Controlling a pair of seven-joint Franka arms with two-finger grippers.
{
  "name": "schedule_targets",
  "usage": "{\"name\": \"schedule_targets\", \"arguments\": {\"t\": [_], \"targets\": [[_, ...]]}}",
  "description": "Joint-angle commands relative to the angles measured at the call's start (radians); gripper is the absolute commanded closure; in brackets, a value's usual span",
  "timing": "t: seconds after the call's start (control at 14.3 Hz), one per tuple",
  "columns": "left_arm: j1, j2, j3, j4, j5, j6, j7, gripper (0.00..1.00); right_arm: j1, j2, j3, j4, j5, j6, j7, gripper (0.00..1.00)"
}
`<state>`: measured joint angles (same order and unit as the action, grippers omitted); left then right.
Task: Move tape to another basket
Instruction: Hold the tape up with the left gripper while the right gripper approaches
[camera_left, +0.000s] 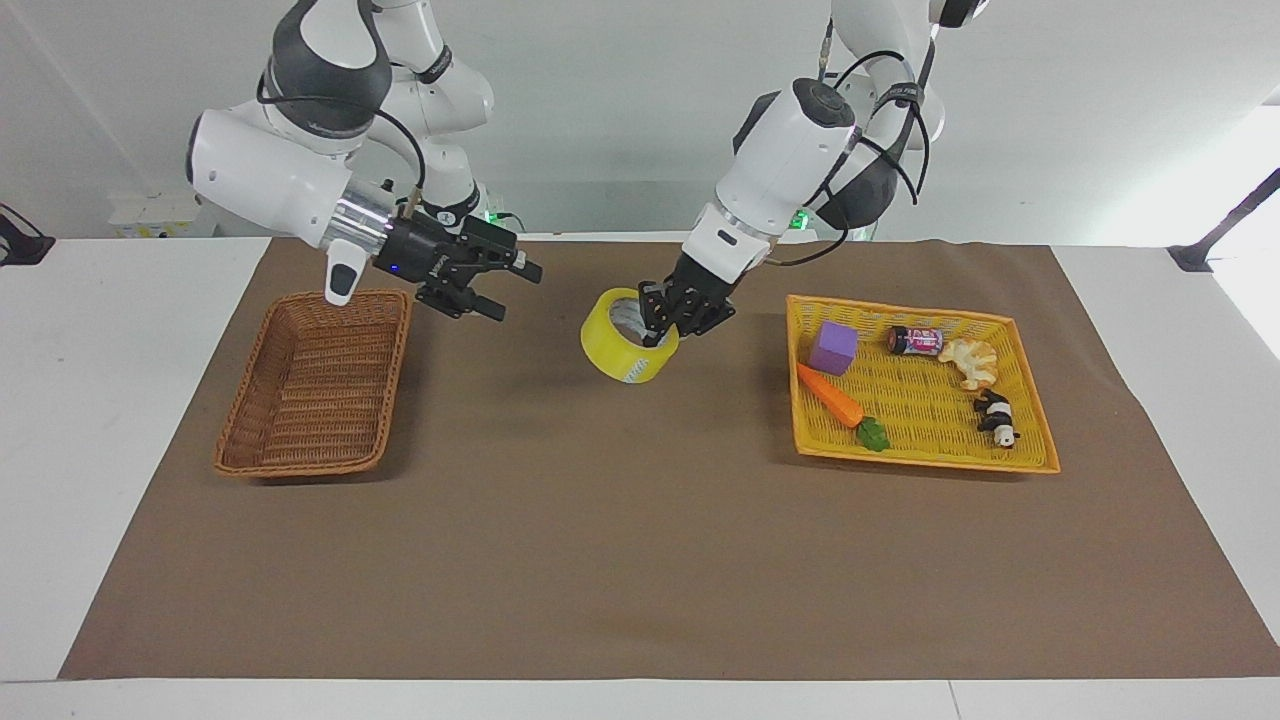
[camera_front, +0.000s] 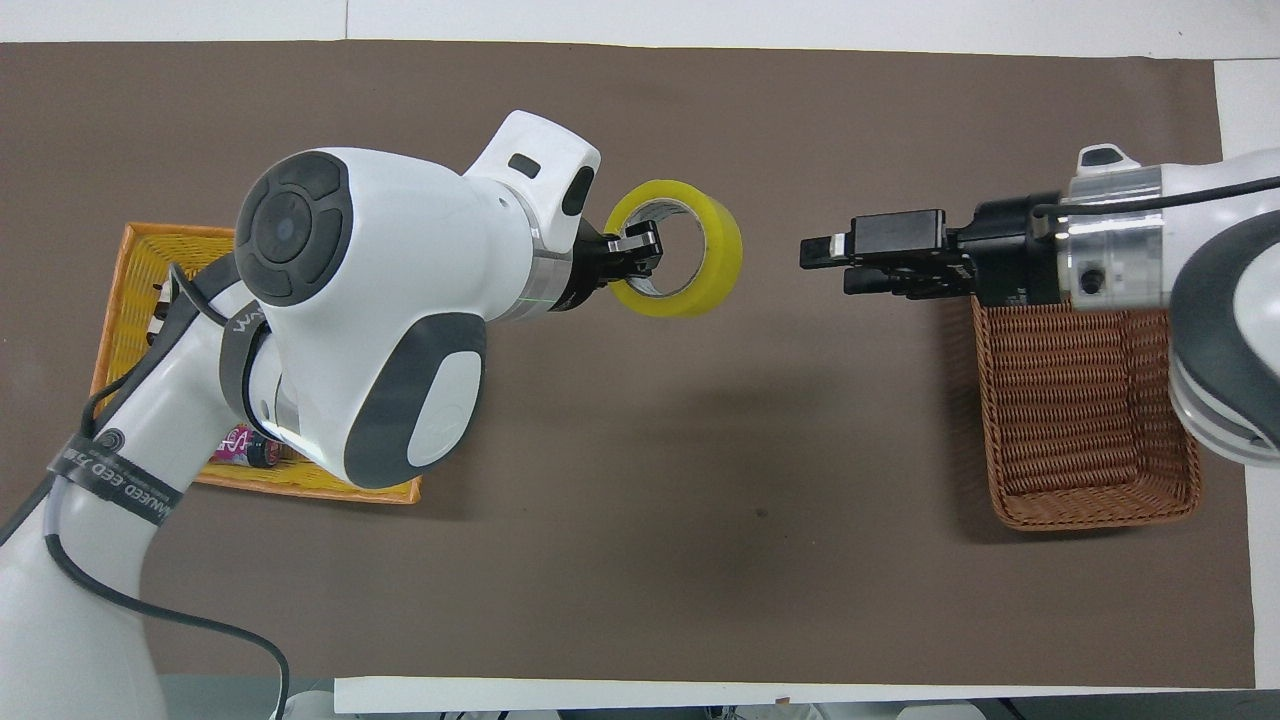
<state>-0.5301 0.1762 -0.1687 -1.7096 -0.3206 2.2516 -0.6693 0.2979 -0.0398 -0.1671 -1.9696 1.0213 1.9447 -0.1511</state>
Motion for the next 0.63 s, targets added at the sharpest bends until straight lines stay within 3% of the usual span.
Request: {"name": "schedule_targets", "arguments": {"t": [0.0, 0.28, 0.56], "targets": [[-0.008, -0.009, 0.011, 0.013, -0.012, -0.023, 0.013, 1.0, 0.046, -0.017, -0.005, -0.057, 0.052, 0.057, 0.021, 0.0], [-0.005, -0.021, 0.011, 0.011, -0.014, -0.044, 0.016, 1.0, 0.127, -0.017, -0.005, -0.087, 0.114, 0.201, 0.122, 0.0], [-0.005, -0.021, 0.011, 0.013, -0.014, -0.044, 0.017, 1.0, 0.153, -0.017, -0.003, -0.097, 0.141, 0.249, 0.143, 0.0]]}}
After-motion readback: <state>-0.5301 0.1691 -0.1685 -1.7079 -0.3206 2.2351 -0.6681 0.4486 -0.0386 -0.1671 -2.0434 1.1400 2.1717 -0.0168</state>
